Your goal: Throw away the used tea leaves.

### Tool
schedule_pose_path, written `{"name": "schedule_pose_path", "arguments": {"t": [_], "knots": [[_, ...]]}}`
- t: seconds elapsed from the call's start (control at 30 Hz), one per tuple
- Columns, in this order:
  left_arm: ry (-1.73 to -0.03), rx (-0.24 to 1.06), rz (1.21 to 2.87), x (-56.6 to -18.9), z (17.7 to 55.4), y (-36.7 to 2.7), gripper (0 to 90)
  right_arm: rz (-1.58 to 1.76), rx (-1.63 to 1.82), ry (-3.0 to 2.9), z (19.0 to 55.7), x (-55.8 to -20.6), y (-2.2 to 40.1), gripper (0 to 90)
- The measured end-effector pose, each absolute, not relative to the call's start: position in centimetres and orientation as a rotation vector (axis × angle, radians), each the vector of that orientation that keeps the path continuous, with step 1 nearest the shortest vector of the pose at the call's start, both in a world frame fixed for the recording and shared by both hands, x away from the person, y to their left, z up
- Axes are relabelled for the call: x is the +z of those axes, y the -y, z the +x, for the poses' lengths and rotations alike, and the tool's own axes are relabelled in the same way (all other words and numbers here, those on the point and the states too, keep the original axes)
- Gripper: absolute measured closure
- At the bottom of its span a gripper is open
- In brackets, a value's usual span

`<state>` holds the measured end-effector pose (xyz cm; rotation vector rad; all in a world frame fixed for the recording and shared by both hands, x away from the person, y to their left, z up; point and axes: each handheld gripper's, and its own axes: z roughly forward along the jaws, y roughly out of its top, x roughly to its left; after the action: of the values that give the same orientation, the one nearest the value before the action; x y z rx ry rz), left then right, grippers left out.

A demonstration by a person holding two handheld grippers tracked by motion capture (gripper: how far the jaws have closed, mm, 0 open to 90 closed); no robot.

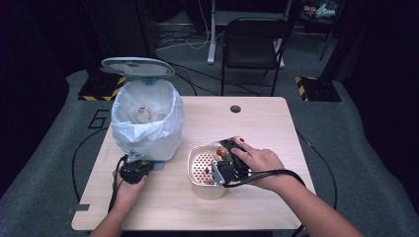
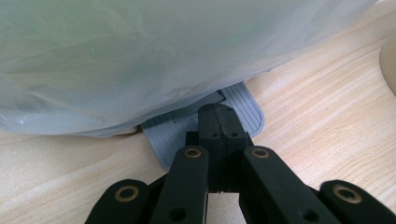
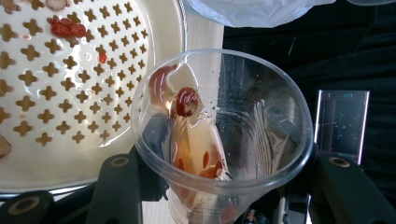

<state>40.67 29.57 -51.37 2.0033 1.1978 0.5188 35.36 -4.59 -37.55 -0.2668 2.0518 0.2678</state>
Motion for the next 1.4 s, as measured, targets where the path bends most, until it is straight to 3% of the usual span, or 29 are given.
{"name": "schedule_pose_path", "arguments": {"t": [1.4], "knots": [[-1.248,0.477,1.927,-51.6,40.5,-29.1,90.0,-0.755,-0.158,-1.793,34.4,-38.8,2.8,49.1]]}}
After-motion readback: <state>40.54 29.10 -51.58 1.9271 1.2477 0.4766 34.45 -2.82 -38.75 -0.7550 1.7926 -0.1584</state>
